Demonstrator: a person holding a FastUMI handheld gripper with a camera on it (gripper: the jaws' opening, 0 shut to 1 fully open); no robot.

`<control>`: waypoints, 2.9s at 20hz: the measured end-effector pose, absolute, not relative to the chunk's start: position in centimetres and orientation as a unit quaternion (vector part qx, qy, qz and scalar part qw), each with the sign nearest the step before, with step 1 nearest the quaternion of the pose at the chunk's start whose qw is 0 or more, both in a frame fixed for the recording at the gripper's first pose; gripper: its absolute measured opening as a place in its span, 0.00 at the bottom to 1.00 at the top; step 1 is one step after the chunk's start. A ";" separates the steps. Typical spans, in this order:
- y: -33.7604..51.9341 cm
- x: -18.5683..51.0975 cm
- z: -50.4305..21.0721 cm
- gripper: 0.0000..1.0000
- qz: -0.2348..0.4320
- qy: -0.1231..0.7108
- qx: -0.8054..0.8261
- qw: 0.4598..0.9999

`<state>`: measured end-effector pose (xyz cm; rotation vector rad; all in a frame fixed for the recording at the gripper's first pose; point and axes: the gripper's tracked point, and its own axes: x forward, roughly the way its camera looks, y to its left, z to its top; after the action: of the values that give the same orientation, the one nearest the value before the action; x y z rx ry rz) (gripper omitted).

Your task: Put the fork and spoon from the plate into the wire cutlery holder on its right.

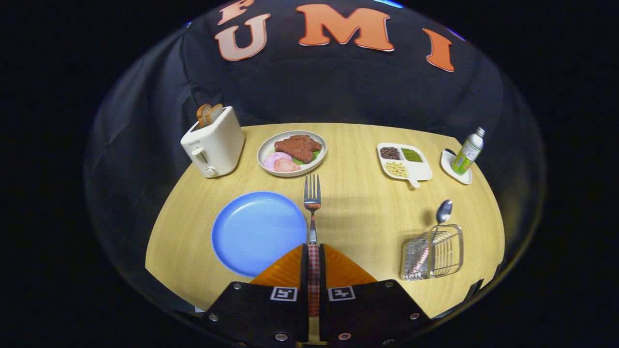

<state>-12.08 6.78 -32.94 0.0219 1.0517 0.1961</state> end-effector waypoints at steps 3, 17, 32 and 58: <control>2.2 -12.3 -32.5 0.09 0.065 0.501 0.005 0.863; -11.3 -15.7 -30.0 0.09 0.011 0.544 -0.047 0.838; -12.3 -18.5 -32.2 0.09 0.062 0.713 -0.035 0.697; -9.5 -15.2 -35.1 0.17 0.044 0.772 0.079 0.629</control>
<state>-15.23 -9.53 -35.05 0.1805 1.7680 0.1008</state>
